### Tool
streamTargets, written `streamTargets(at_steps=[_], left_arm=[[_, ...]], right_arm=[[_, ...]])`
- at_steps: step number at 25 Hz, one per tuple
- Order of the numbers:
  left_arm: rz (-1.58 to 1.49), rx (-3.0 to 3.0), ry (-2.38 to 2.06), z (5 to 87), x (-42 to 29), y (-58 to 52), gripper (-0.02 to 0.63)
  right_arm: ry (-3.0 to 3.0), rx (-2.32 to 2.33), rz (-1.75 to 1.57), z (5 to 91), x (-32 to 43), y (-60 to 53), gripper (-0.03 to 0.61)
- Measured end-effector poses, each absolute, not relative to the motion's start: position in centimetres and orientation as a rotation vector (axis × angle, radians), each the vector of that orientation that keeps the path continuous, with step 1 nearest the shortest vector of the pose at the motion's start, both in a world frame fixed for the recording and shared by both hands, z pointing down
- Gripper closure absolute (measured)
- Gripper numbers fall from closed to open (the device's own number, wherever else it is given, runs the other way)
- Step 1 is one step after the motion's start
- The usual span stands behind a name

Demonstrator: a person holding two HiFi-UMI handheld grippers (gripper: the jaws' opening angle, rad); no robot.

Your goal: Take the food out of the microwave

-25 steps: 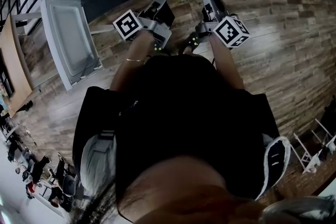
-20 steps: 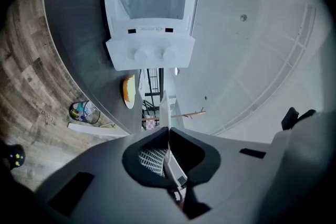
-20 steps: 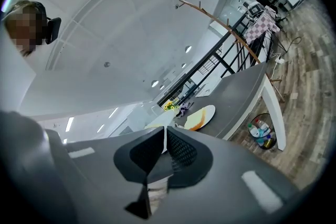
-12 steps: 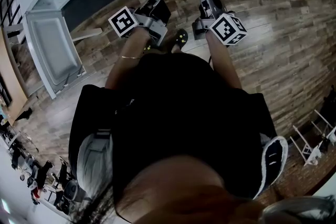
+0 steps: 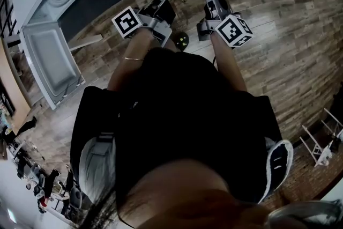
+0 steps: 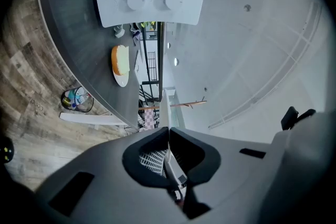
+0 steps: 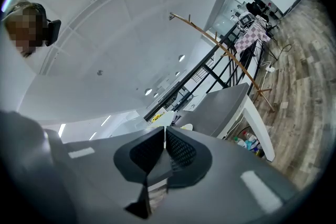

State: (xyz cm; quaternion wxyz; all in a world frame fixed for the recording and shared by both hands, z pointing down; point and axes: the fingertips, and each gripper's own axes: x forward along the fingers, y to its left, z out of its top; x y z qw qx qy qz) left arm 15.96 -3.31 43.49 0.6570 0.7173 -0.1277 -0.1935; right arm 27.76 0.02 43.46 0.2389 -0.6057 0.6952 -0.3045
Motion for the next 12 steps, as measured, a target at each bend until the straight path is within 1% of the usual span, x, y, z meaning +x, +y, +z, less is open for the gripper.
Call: streamTargets(at_steps=[12], left_arm=[[-0.355, 1.618, -0.221, 43.8, 20.0, -5.7, 0.603]], right_arm=[[1.797, -1.717, -0.826, 43.8, 31.5, -1.5, 0.578]])
